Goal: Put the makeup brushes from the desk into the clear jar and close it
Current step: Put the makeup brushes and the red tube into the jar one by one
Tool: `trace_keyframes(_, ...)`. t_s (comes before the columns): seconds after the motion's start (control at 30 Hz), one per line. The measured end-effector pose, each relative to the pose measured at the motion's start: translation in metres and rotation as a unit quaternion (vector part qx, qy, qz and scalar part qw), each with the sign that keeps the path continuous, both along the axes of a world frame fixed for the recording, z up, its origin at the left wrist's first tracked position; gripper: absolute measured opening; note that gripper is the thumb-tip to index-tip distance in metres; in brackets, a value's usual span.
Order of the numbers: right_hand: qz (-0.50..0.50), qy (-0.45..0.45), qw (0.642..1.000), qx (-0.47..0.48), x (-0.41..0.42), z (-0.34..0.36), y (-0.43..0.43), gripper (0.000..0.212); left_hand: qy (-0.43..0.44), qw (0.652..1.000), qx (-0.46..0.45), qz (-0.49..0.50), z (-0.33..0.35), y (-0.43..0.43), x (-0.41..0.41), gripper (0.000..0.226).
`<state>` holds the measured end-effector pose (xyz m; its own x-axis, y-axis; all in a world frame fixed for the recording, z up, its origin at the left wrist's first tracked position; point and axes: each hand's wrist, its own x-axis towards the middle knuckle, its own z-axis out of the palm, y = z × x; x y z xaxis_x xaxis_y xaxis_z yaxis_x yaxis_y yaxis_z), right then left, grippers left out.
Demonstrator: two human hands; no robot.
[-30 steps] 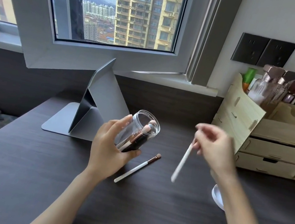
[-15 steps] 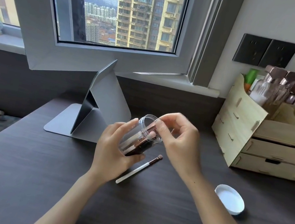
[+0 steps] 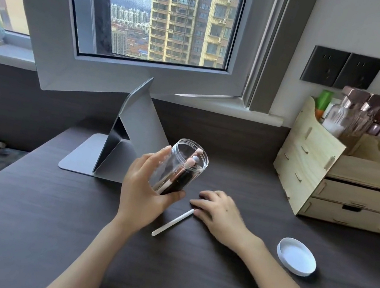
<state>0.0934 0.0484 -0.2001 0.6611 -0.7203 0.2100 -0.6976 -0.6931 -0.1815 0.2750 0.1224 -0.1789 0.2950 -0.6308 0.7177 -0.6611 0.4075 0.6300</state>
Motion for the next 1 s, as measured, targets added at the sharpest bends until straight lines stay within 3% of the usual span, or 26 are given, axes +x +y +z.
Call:
trace_keyframes(0.13,0.043,-0.038,0.993,-0.101,-0.006,-0.007,-0.001,0.026,-0.001,1.000,0.004,-0.003,0.000,0.001,-0.001,0.082)
trace_keyframes(0.2,0.034,-0.050,0.995,-0.079,-0.011,-0.003,0.002,0.023,0.007,1.000,0.006,-0.004,0.000,0.001,0.000,0.082)
trace_keyframes(0.3,-0.046,-0.163,0.985,-0.011,-0.033,0.013,0.002,0.010,0.012,1.000,0.008,-0.009,0.001,0.002,0.000,0.083)
trace_keyframes(0.37,-0.089,-0.281,0.955,0.020,-0.051,0.033,0.005,0.006,0.013,1.000,0.008,-0.009,0.002,0.003,0.000,0.083)
trace_keyframes(0.43,-0.126,-0.392,0.911,0.024,-0.066,0.056,0.012,0.014,0.008,1.000,0.004,-0.007,0.003,0.004,-0.002,0.082)
trace_keyframes(0.53,-0.107,-0.466,0.878,0.003,-0.076,0.088,0.028,0.023,-0.022,1.000,0.002,-0.001,0.003,0.005,-0.004,0.083)
trace_keyframes(0.7,-0.021,-0.330,0.939,-0.097,-0.051,0.117,0.051,0.014,-0.106,0.994,-0.009,-0.004,0.001,0.006,-0.009,0.084)
trace_keyframes(0.83,0.008,-0.261,0.964,-0.044,-0.022,0.108,0.048,0.011,-0.121,0.992,-0.001,-0.032,0.001,0.006,-0.014,0.086)
trace_keyframes(1.0,0.034,-0.285,0.958,0.012,0.000,0.100,0.049,0.008,-0.095,0.994,0.019,-0.050,-0.001,0.007,-0.013,0.086)
